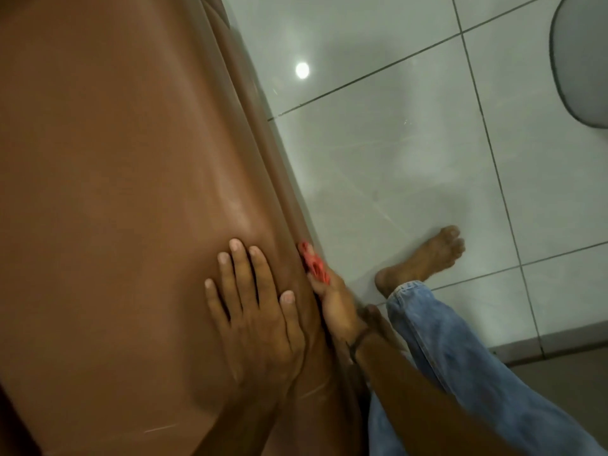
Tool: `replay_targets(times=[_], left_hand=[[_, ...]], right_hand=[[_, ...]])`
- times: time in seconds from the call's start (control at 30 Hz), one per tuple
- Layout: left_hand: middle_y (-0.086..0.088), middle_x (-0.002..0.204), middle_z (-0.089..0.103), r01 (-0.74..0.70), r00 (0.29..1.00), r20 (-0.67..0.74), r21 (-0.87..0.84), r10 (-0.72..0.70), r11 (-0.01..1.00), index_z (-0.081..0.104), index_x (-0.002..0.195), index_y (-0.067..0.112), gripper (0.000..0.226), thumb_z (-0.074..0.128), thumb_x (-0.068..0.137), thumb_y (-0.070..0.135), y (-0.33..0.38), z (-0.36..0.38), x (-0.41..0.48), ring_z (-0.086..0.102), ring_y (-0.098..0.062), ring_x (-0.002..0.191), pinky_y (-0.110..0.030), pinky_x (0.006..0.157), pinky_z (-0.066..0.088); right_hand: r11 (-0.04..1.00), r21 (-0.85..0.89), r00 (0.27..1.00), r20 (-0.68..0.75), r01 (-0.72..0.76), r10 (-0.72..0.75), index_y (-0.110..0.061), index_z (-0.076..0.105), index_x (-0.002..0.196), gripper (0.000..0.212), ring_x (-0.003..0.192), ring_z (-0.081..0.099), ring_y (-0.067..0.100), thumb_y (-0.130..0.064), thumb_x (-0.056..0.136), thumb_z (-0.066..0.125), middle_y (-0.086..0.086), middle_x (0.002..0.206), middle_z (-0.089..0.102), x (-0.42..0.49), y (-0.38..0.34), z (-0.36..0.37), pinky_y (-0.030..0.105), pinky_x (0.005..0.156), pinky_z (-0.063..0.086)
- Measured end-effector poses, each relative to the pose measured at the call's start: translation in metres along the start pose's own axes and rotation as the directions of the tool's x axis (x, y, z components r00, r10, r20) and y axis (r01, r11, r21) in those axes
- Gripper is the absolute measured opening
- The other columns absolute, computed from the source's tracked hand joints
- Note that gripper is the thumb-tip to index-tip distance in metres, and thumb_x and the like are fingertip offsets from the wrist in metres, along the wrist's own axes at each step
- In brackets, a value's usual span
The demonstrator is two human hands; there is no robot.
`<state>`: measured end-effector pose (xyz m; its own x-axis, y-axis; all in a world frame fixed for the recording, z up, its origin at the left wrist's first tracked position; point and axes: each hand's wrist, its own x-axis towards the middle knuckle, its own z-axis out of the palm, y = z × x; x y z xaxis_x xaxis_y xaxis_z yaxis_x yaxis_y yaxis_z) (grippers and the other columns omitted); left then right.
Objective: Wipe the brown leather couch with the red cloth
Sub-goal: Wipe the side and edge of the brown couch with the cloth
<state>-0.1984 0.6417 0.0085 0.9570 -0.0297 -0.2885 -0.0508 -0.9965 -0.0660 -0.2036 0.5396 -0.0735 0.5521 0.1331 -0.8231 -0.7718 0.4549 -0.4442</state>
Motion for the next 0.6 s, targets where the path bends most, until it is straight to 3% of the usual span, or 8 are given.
replay_targets(times=[0.07, 0.17, 0.23, 0.3, 0.33, 0.4, 0.47, 0.6], left_hand=[[-0.015, 0.177, 0.009, 0.009, 1.0, -0.025, 0.03, -0.009, 1.0, 0.013, 0.168, 0.007, 0.072, 0.028, 0.105, 0.038, -0.001, 0.007, 0.0, 0.011, -0.033, 0.165, -0.059, 0.132, 0.013], [-0.014, 0.177, 0.008, 0.013, 0.999, -0.048, 0.044, -0.011, 0.999, 0.011, 0.169, 0.009, 0.073, 0.027, 0.105, 0.04, -0.001, 0.016, 0.002, 0.01, -0.032, 0.165, -0.059, 0.132, 0.012], [-0.015, 0.177, 0.009, 0.002, 0.998, -0.064, 0.052, 0.002, 0.999, 0.01, 0.169, 0.009, 0.072, 0.025, 0.106, 0.041, -0.002, 0.02, 0.0, 0.011, -0.033, 0.165, -0.058, 0.132, 0.01], [-0.014, 0.177, 0.009, 0.001, 0.998, -0.067, 0.061, 0.003, 0.998, 0.008, 0.169, 0.01, 0.072, 0.022, 0.106, 0.042, -0.002, 0.022, 0.001, 0.011, -0.033, 0.165, -0.057, 0.132, 0.009], [-0.014, 0.177, 0.009, 0.007, 0.998, -0.067, 0.07, -0.002, 0.998, 0.008, 0.169, 0.01, 0.072, 0.021, 0.107, 0.042, -0.002, 0.023, 0.002, 0.012, -0.033, 0.165, -0.057, 0.132, 0.01], [-0.015, 0.177, 0.011, 0.023, 0.997, -0.076, 0.086, -0.017, 0.996, 0.011, 0.169, 0.01, 0.071, 0.022, 0.107, 0.042, -0.002, 0.023, 0.004, 0.013, -0.033, 0.165, -0.057, 0.132, 0.013], [-0.015, 0.177, 0.012, 0.032, 0.997, -0.066, 0.084, -0.027, 0.996, 0.013, 0.169, 0.009, 0.069, 0.024, 0.107, 0.04, 0.0, 0.017, 0.002, 0.013, -0.032, 0.165, -0.057, 0.132, 0.014], [-0.014, 0.178, 0.01, 0.041, 0.999, 0.021, 0.011, -0.041, 0.999, 0.016, 0.168, 0.009, 0.069, 0.03, 0.106, 0.035, 0.004, -0.005, -0.001, 0.011, -0.031, 0.165, -0.06, 0.131, 0.017]], right_hand=[[0.997, -0.038, 0.998, -0.008, -0.062, 0.062, -0.038, 0.047, 0.154, 0.063, 0.162, 0.026, 0.015, -0.043, 0.093, 0.061, -0.012, 0.168, 0.04, -0.014, 0.029, -0.015, 0.048, 0.134, 0.018], [0.987, -0.037, 0.982, -0.112, -0.154, 0.149, -0.02, 0.047, 0.156, 0.051, 0.16, 0.033, 0.024, -0.016, 0.105, 0.053, 0.002, 0.167, 0.043, 0.01, 0.041, -0.027, 0.045, 0.134, 0.022], [0.978, -0.028, 0.96, -0.198, -0.206, 0.196, -0.006, 0.045, 0.155, 0.048, 0.157, 0.037, 0.029, -0.004, 0.107, 0.046, 0.01, 0.164, 0.044, 0.033, 0.028, -0.024, 0.03, 0.129, 0.025], [0.977, 0.045, 0.949, -0.234, -0.208, 0.212, -0.003, 0.047, 0.153, 0.046, 0.152, 0.044, 0.027, -0.005, 0.107, 0.048, 0.012, 0.158, 0.051, 0.048, 0.012, -0.016, 0.018, 0.116, 0.029], [0.981, 0.076, 0.954, -0.229, -0.18, 0.193, -0.003, 0.05, 0.152, 0.046, 0.15, 0.047, 0.027, -0.006, 0.106, 0.051, 0.011, 0.155, 0.055, 0.053, 0.005, -0.013, 0.019, 0.118, 0.032], [0.951, 0.242, 0.951, -0.193, -0.191, 0.24, -0.003, 0.056, 0.148, 0.047, 0.145, 0.053, 0.033, -0.01, 0.102, 0.059, 0.016, 0.151, 0.06, 0.053, -0.013, -0.008, 0.038, 0.127, 0.036], [0.889, 0.396, 0.948, -0.117, -0.228, 0.295, -0.004, 0.056, 0.148, 0.051, 0.139, 0.058, 0.039, -0.019, 0.1, 0.061, 0.021, 0.148, 0.062, 0.037, -0.033, -0.011, 0.05, 0.124, 0.041], [0.78, 0.588, 0.96, -0.017, -0.216, 0.279, -0.007, 0.053, 0.151, 0.049, 0.144, 0.054, 0.038, -0.027, 0.106, 0.052, 0.02, 0.152, 0.059, -0.009, -0.092, -0.043, 0.053, 0.122, 0.041]])
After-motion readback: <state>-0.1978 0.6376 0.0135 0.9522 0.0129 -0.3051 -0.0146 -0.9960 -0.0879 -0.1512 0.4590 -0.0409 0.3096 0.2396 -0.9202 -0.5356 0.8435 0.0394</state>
